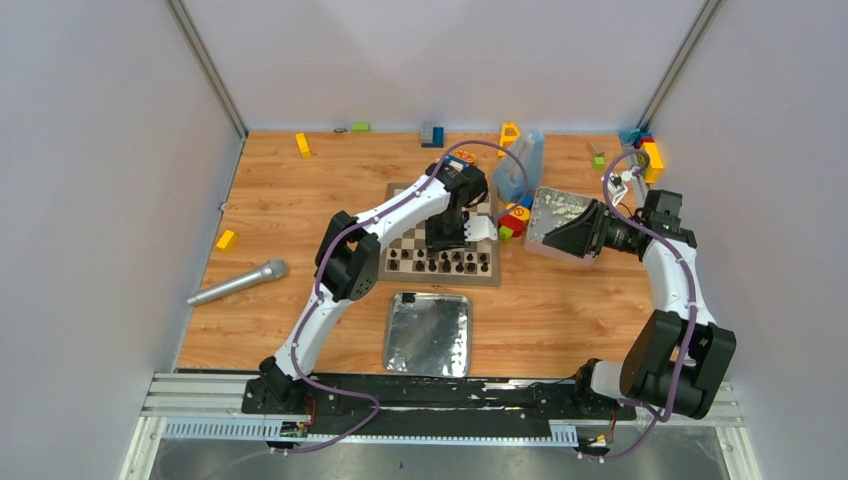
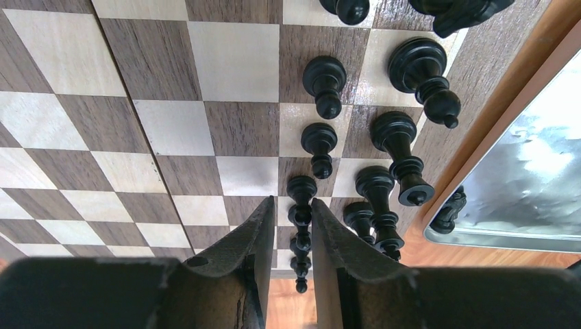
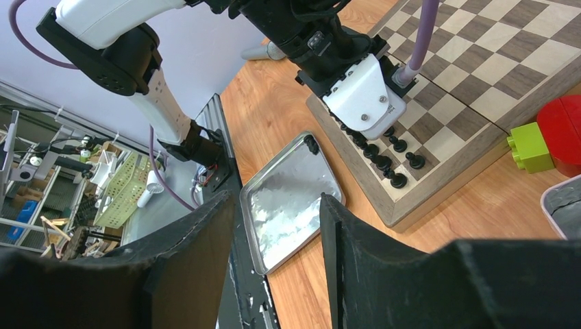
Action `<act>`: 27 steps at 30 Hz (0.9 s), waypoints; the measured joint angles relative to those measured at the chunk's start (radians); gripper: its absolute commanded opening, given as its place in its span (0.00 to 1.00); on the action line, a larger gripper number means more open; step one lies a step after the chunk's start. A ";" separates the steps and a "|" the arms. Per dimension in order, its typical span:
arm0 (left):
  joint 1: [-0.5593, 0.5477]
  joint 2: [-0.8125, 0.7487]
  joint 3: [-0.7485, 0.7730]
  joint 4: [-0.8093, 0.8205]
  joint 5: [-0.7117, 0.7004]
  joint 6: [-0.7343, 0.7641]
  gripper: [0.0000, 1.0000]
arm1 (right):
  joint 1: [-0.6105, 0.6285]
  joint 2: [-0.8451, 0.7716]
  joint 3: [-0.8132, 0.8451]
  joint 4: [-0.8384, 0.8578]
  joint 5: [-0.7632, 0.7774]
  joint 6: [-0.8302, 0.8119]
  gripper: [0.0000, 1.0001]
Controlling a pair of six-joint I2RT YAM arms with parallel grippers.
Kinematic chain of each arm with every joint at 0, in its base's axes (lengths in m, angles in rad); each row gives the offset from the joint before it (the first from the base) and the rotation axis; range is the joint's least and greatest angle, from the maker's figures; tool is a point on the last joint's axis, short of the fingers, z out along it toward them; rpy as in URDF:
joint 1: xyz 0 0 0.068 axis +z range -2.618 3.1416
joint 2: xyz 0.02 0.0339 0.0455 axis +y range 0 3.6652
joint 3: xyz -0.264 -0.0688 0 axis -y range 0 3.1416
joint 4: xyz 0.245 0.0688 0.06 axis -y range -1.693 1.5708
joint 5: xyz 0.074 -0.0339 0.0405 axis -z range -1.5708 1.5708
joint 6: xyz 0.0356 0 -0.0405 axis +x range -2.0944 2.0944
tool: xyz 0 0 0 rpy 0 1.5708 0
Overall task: Set up the chess pieces on the board
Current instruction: Place the chess piece on the chessboard.
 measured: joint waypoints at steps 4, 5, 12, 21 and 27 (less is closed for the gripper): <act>0.000 0.000 0.000 0.001 0.000 0.000 0.33 | 0.000 0.004 0.000 -0.003 -0.001 -0.004 0.50; 0.000 0.000 0.000 0.001 0.000 0.000 0.32 | 0.000 0.006 0.000 -0.005 -0.001 -0.006 0.50; 0.000 0.000 0.000 0.001 0.011 -0.001 0.20 | -0.002 0.013 0.002 -0.008 -0.003 -0.013 0.49; 0.000 0.000 0.000 0.001 0.038 -0.006 0.18 | -0.006 0.013 0.002 -0.010 -0.003 -0.016 0.49; 0.000 0.000 0.000 0.001 0.045 -0.008 0.23 | -0.006 0.016 0.002 -0.018 -0.004 -0.019 0.49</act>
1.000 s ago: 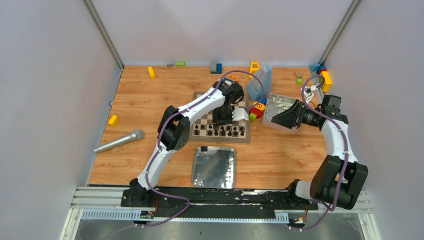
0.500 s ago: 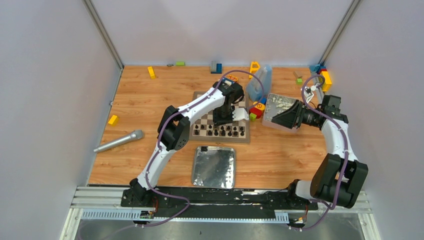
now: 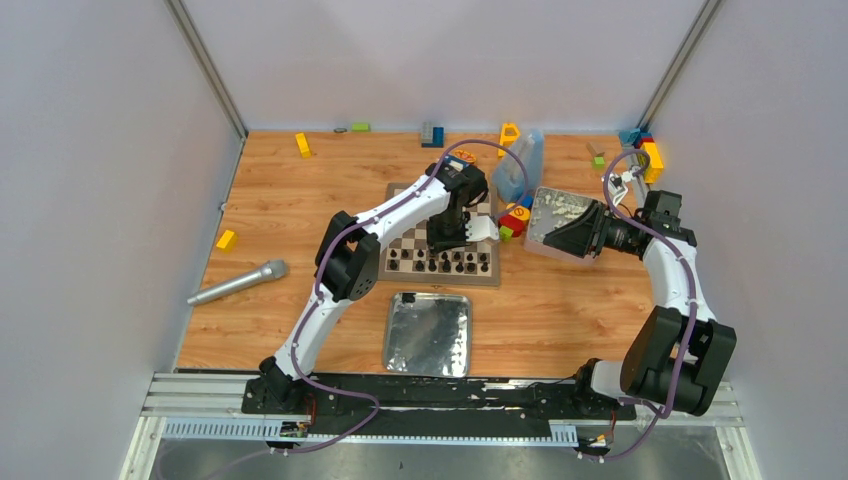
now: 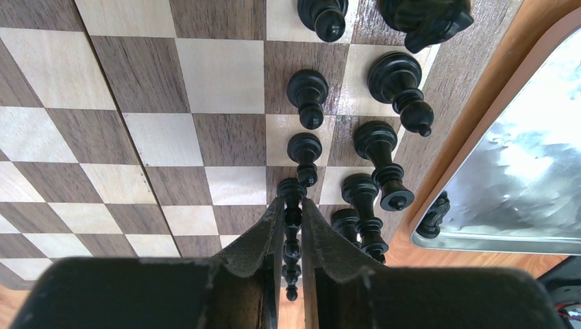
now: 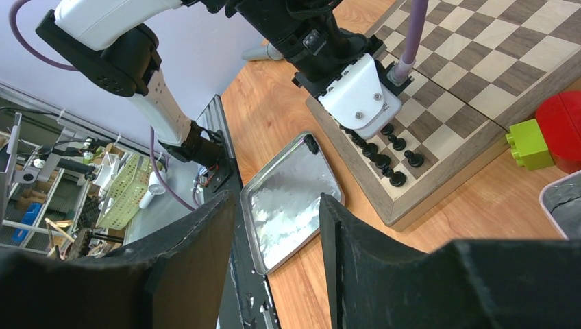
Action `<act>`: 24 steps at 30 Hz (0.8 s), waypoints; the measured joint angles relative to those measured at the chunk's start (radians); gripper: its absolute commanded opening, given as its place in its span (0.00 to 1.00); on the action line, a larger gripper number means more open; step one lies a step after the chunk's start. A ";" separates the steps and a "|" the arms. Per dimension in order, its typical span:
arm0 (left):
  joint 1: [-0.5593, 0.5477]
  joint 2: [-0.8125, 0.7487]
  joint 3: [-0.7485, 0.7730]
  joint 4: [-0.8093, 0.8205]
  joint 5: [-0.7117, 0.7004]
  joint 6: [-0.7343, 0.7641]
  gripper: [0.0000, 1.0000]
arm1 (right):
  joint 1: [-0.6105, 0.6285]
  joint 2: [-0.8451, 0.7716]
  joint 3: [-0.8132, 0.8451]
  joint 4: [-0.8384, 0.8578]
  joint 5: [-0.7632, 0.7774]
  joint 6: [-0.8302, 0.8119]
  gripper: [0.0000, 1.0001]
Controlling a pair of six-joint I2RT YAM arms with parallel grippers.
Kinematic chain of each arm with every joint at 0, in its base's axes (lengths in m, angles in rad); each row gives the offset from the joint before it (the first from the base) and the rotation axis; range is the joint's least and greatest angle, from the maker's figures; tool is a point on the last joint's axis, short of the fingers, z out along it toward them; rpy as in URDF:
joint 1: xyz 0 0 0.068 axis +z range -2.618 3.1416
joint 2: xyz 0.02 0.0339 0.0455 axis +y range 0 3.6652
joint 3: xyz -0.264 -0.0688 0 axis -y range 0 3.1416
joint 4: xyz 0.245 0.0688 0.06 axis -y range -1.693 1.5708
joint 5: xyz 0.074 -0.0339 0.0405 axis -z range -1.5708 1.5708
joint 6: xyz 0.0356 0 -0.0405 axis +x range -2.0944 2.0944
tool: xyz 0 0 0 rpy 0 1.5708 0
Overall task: Set up the chess pieces on the board
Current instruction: Place the chess piece on the chessboard.
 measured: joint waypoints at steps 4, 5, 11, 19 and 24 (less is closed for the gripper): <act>0.000 0.000 0.000 0.000 0.003 -0.004 0.30 | 0.000 0.000 0.000 -0.003 0.000 -0.003 0.49; 0.000 0.000 0.000 0.000 0.003 -0.006 0.32 | 0.000 0.000 0.000 -0.003 0.000 -0.003 0.49; 0.000 -0.002 0.000 0.014 -0.001 -0.007 0.39 | 0.000 0.000 0.000 -0.005 0.000 -0.006 0.49; 0.010 -0.050 -0.005 0.051 0.000 -0.018 0.42 | 0.000 0.002 0.001 -0.011 0.000 -0.013 0.49; 0.023 -0.142 -0.059 0.071 0.009 -0.024 0.44 | 0.000 0.011 0.009 -0.017 0.001 -0.014 0.49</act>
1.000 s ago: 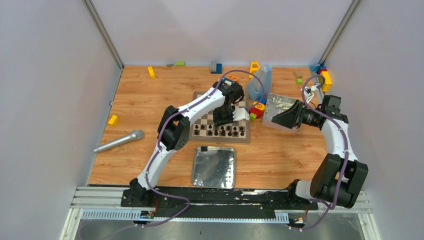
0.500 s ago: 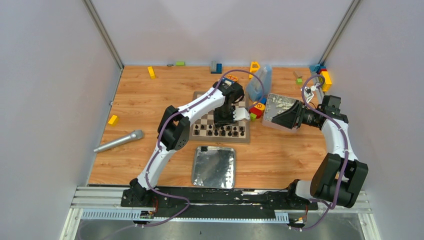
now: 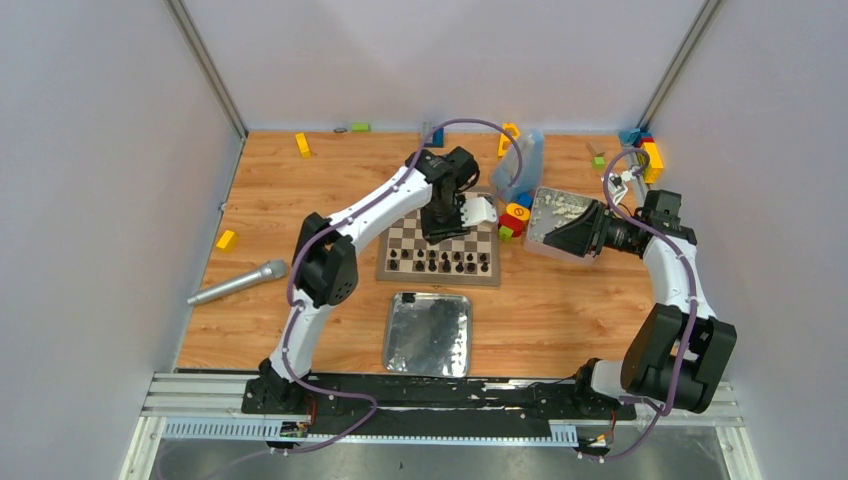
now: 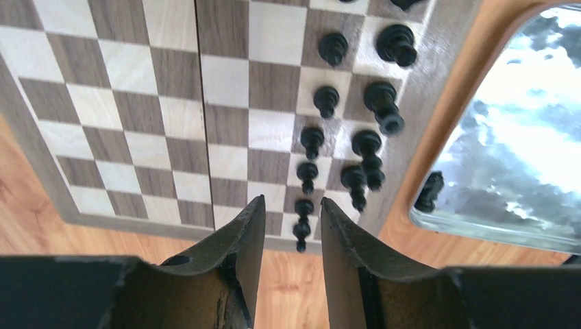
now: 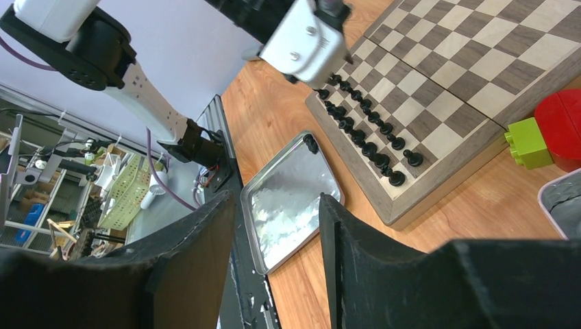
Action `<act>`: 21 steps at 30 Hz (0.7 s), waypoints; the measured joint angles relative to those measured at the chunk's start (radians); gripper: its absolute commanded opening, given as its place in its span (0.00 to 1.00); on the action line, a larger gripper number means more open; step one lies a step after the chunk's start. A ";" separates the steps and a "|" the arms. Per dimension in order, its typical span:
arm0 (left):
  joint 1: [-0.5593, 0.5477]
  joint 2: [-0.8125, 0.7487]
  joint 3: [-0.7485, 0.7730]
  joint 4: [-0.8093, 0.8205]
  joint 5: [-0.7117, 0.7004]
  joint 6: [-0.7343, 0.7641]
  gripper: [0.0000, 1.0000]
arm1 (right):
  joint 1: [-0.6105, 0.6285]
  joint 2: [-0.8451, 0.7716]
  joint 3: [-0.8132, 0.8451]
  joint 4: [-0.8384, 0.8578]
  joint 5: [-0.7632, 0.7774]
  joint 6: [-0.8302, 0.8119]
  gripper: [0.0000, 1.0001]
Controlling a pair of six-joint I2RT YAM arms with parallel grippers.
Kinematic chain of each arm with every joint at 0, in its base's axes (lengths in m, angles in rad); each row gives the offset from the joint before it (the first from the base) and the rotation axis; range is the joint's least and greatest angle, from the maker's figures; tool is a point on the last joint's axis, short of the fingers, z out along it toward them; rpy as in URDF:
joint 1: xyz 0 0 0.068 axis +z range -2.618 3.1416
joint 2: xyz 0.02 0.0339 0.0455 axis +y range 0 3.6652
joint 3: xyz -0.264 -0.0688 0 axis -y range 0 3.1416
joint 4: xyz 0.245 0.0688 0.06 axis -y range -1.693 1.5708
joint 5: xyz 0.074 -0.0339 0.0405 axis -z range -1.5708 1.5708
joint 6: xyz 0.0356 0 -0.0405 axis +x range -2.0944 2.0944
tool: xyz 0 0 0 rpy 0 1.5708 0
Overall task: Set up the chess pieces on the board
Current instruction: Place the chess piece on the chessboard.
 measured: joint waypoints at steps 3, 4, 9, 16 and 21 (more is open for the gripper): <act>0.014 -0.096 -0.092 0.031 0.018 -0.008 0.44 | 0.000 0.003 0.001 -0.001 0.005 0.000 0.49; 0.021 -0.148 -0.149 0.051 0.027 -0.012 0.44 | 0.000 0.003 0.002 -0.001 0.007 0.000 0.49; 0.046 -0.425 -0.454 0.150 0.072 -0.011 0.44 | 0.000 0.003 0.004 0.000 0.018 0.001 0.49; 0.051 -0.727 -0.875 0.303 0.205 0.054 0.43 | 0.000 0.009 0.004 0.000 0.032 0.004 0.48; 0.041 -0.750 -1.086 0.458 0.291 0.125 0.41 | 0.000 0.024 0.004 0.003 0.047 0.018 0.48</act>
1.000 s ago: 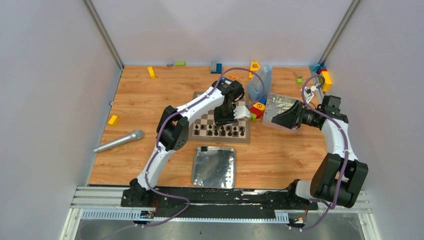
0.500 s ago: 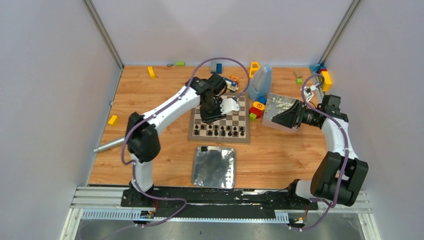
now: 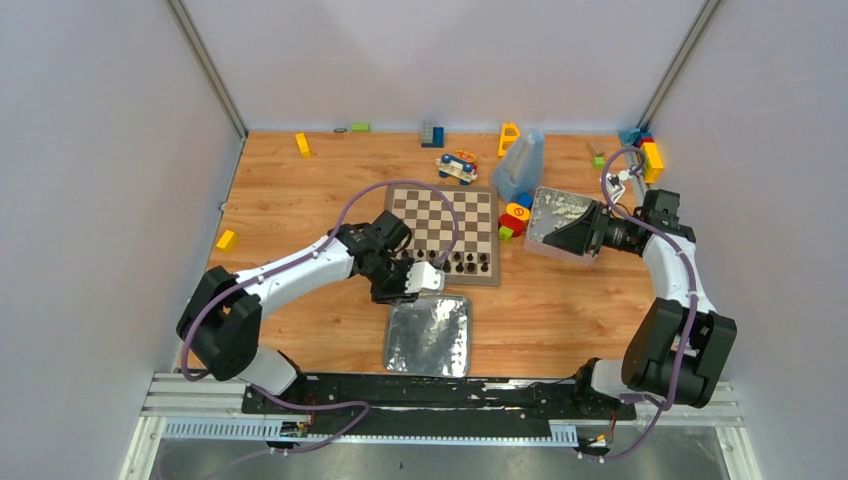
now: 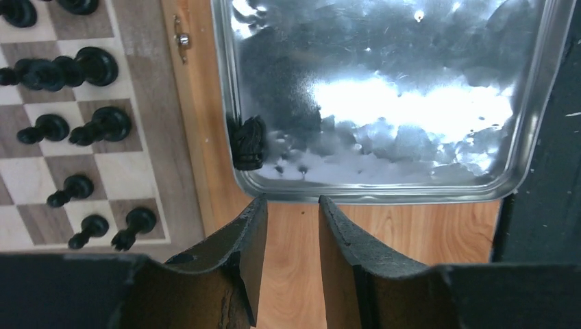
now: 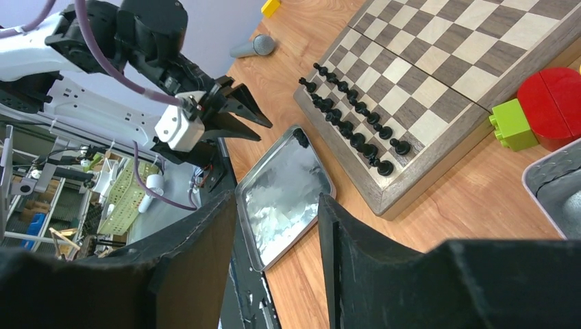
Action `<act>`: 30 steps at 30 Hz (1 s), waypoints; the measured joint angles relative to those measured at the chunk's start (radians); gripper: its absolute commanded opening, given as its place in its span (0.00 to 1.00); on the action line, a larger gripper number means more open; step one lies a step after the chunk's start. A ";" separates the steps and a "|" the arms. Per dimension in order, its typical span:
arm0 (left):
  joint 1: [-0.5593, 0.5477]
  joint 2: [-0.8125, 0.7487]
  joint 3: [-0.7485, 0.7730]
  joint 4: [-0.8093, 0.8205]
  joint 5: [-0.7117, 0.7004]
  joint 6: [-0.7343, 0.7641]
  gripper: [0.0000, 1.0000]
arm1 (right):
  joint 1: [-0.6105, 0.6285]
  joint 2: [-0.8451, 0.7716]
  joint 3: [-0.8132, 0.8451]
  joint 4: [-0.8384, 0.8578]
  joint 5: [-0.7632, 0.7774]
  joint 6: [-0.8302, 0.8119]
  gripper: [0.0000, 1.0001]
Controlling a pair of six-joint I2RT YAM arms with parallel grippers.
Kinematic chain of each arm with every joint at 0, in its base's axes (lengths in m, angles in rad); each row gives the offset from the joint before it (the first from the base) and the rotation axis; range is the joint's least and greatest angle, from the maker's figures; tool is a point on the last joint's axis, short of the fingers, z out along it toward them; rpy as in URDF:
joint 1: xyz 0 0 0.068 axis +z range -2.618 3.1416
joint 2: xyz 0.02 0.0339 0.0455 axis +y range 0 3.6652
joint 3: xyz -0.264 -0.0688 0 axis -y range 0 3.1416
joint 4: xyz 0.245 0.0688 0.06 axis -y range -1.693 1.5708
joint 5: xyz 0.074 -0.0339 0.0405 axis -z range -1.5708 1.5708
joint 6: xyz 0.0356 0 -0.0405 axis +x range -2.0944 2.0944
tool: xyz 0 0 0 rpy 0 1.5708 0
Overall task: Set up the chess pieces on the board
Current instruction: Place the chess piece on the chessboard, then pick up the chess piece from the storage box.
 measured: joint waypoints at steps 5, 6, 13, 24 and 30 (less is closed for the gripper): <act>-0.026 0.005 -0.101 0.154 0.000 0.066 0.40 | 0.000 0.002 0.000 0.006 0.006 0.005 0.48; -0.029 0.010 -0.106 0.177 -0.004 0.075 0.39 | 0.000 0.002 0.000 0.007 0.007 0.005 0.48; -0.036 0.060 -0.120 0.301 -0.047 0.114 0.39 | 0.000 0.005 0.000 0.011 0.008 0.005 0.48; -0.037 0.084 -0.121 0.311 -0.084 0.127 0.40 | 0.000 0.013 0.000 0.011 0.009 0.004 0.48; -0.037 0.084 -0.128 0.302 -0.084 0.127 0.40 | 0.000 0.018 0.000 0.011 0.009 0.001 0.48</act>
